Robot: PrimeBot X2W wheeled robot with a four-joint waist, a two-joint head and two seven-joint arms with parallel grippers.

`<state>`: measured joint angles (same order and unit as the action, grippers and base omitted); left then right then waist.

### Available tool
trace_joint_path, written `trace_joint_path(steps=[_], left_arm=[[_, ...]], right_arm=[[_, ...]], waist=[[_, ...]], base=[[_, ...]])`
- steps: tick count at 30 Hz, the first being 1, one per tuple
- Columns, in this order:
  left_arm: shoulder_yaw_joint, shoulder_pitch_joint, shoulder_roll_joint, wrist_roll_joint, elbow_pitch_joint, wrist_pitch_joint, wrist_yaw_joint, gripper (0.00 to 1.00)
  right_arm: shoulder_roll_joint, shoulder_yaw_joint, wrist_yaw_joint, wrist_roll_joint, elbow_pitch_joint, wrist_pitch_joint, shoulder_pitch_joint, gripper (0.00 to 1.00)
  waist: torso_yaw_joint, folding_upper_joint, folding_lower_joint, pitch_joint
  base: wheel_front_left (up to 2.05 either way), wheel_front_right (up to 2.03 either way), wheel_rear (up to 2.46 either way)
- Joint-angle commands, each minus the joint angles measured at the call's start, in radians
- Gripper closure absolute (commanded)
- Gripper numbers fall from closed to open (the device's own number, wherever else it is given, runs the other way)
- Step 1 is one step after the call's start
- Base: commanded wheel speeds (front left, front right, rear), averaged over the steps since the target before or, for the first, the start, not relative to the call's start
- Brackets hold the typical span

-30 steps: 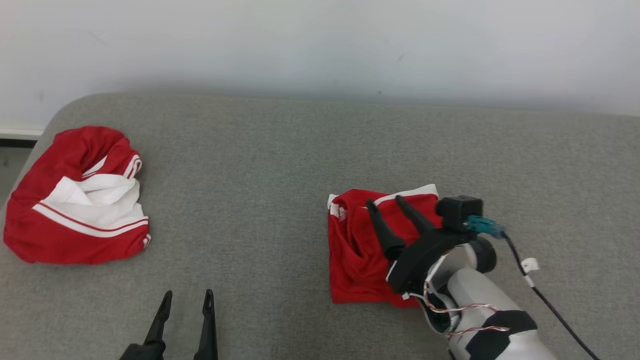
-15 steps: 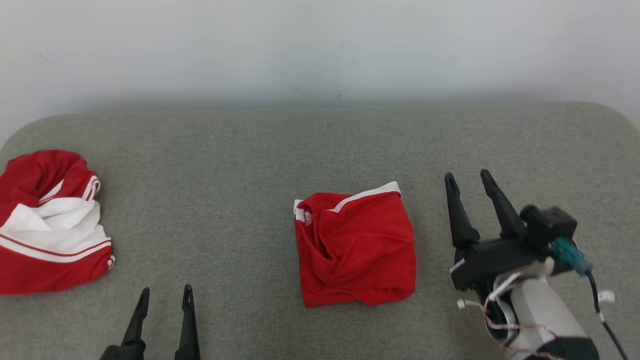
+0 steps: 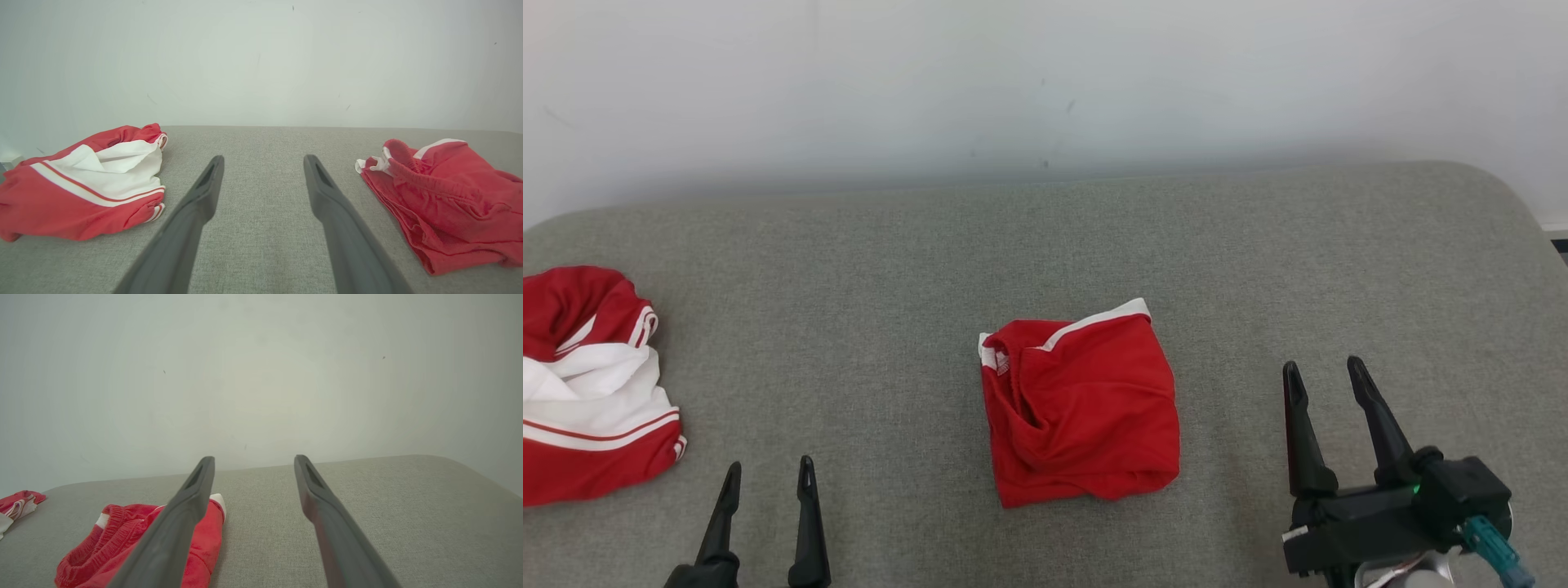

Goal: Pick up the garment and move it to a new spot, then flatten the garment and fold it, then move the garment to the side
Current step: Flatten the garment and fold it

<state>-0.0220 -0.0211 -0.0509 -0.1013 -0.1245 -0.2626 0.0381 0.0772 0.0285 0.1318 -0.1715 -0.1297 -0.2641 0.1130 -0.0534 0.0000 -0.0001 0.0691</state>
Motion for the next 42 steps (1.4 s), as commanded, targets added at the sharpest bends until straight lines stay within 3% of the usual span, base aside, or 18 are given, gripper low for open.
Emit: trace_joint_path(steps=[1,14,42], left_arm=[[-0.003,-0.017,0.001,0.005,0.006,-0.003,-0.003,0.00],[0.009,-0.050,0.001,0.018,-0.002,-0.003,-0.006,0.00],[-0.001,-0.055,0.001,0.030,-0.012,-0.003,0.001,0.00]], right_arm=[[-0.010,-0.008,-0.002,0.002,0.009,0.000,-0.022,0.00],[-0.028,-0.009,-0.002,0.019,-0.005,0.000,-0.116,0.00],[-0.028,0.016,-0.002,0.036,-0.029,0.000,-0.111,0.00]], waist=[[-0.003,0.0000,0.0001,-0.003],[-0.002,0.0000,0.0001,-0.020],[0.011,0.0000,0.0001,-0.019]], base=[[0.00,0.00,0.00],[0.00,0.00,0.00],[0.00,0.00,0.00]])
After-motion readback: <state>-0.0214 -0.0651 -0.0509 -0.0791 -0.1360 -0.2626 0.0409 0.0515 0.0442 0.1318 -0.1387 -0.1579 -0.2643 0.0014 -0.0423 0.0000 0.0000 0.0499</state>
